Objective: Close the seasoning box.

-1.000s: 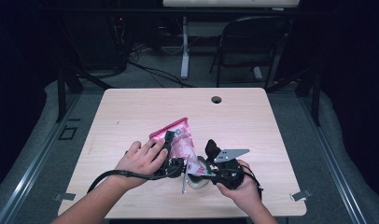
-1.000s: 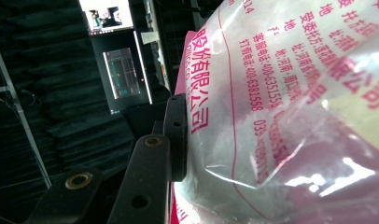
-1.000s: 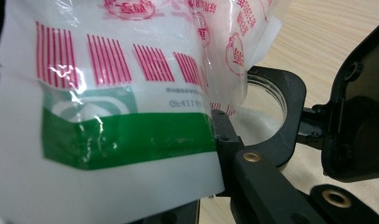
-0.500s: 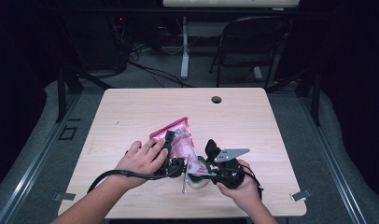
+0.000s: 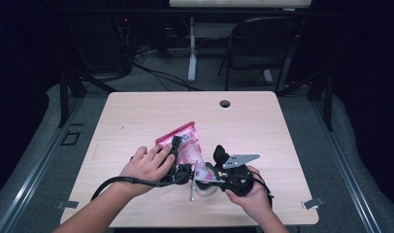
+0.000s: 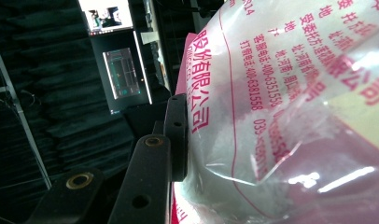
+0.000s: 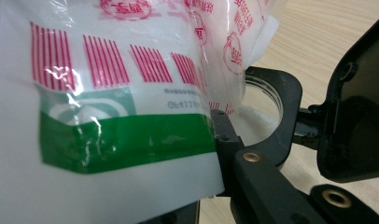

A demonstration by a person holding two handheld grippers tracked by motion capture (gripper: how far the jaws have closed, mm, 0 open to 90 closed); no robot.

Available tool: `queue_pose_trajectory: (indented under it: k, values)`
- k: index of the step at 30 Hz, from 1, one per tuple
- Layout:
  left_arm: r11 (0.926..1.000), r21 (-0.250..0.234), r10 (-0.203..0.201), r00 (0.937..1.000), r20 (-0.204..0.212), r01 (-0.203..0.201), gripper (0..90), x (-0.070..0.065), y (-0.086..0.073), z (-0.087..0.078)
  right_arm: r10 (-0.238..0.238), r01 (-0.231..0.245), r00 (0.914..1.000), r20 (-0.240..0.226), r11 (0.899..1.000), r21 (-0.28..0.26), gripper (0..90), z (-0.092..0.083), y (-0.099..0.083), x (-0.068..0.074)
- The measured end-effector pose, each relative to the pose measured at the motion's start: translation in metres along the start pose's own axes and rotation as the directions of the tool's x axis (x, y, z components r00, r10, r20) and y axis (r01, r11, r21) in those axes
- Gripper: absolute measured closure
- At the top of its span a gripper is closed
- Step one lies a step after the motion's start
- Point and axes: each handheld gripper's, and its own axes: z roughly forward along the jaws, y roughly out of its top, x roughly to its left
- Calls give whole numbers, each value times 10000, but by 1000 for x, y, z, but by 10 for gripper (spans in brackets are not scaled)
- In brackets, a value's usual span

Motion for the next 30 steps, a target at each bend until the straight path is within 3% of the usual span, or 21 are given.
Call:
queue_pose_trajectory:
  k: [30]
  values:
    - [9999,-83,-79,9998,-165,78,750,1,1,-1,39,-38,10000,74,10000,-73,900,-1,0,-1]
